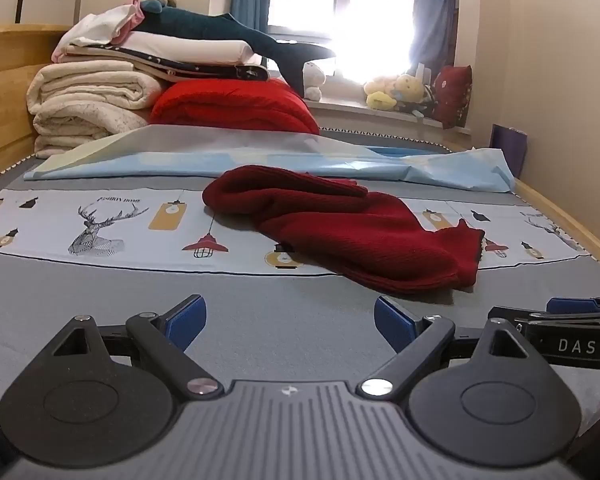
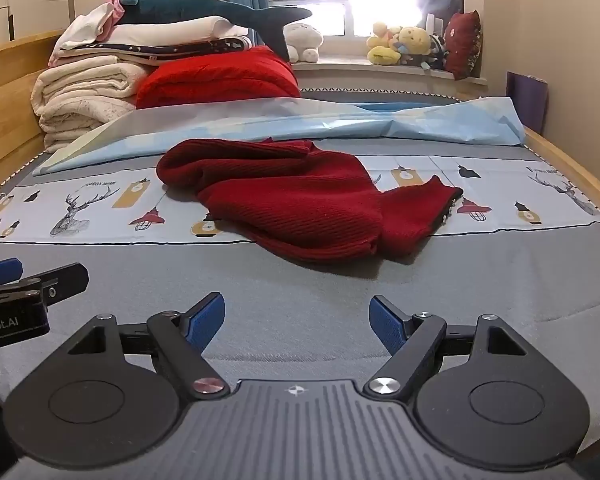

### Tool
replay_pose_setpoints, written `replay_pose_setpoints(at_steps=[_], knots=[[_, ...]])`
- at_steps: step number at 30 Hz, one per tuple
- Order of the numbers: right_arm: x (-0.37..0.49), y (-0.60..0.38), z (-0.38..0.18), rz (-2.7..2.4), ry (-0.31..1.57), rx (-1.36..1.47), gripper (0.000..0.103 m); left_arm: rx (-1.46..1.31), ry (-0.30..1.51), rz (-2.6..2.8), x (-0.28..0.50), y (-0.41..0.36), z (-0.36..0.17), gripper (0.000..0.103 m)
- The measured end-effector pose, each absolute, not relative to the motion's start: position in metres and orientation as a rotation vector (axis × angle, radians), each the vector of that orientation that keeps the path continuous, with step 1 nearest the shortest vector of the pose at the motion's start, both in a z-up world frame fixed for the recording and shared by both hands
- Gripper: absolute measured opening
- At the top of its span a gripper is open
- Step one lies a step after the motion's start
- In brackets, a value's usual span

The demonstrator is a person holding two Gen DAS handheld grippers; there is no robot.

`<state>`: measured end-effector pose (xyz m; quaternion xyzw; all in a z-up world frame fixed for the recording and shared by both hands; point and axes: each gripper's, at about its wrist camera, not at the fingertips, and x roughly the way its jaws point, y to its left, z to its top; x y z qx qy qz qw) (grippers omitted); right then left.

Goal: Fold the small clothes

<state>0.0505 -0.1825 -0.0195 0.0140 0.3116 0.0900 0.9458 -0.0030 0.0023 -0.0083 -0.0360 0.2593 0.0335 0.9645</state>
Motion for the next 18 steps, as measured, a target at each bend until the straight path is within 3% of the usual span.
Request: replay_pose_setpoints(at_steps=[18], knots=[[0.0492, -0.181, -0.0227, 0.176, 0.633, -0.003, 0.081, -0.07, 0.529, 0.065, -0.003, 0.0023, -0.0084, 0.094]])
